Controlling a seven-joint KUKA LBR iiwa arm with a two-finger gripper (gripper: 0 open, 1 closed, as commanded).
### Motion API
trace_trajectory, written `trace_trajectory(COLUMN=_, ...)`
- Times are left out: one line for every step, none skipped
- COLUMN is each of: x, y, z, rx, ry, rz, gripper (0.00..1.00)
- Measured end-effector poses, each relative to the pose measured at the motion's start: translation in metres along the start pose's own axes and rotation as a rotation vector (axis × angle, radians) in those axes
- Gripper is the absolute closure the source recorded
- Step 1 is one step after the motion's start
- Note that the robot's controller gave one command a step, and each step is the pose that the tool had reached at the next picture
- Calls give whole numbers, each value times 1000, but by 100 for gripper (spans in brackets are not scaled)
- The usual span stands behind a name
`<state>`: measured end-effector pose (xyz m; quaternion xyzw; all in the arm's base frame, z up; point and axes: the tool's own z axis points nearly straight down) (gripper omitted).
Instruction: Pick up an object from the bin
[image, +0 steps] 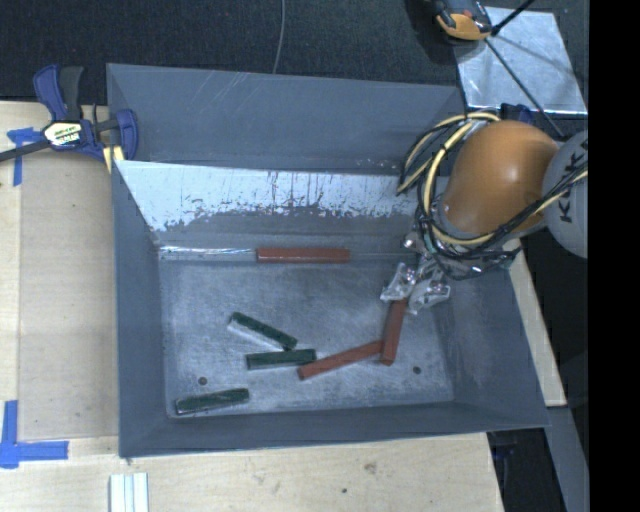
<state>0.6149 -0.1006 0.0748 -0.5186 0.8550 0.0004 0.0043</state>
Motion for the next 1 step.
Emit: trace_trajectory(x=-23, y=24, z=-161, rx=4, ry=3, rz=21, gripper=100)
